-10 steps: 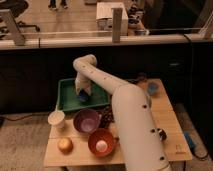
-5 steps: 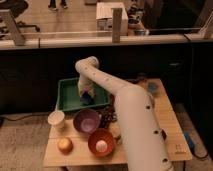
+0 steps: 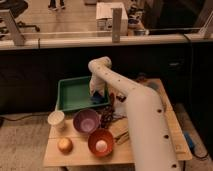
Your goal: Wipe tray with sponge
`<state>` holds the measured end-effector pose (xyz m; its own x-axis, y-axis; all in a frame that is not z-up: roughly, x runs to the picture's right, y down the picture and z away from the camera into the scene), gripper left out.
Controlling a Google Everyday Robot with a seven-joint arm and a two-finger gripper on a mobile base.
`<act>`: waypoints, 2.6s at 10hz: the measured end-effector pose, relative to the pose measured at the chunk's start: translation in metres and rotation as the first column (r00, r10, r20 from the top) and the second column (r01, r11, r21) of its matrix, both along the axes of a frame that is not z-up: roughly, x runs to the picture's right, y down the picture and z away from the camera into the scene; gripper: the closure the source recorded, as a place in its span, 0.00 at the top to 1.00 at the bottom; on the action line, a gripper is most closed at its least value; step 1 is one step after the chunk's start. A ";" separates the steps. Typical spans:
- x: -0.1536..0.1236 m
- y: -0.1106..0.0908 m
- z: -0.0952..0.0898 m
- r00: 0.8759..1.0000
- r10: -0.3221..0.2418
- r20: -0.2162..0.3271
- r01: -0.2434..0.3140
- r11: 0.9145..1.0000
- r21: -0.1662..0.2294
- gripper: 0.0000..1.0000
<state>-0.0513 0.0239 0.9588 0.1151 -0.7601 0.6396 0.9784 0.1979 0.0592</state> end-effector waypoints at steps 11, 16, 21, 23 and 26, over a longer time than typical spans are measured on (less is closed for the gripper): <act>-0.071 0.004 -0.038 0.986 -0.043 0.162 0.042 0.999 0.011 0.00; -0.031 -0.008 -0.021 0.994 -0.012 0.111 0.012 1.000 0.002 0.00; -0.058 -0.020 -0.018 0.990 -0.029 0.138 0.027 1.000 0.015 0.00; -0.057 -0.019 -0.018 0.990 -0.028 0.136 0.026 1.000 0.014 0.00; -0.057 -0.019 -0.018 0.990 -0.029 0.136 0.027 1.000 0.014 0.00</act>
<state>-0.1086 0.0049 0.9408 0.0060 -0.7697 0.6383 0.9661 0.1692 0.1950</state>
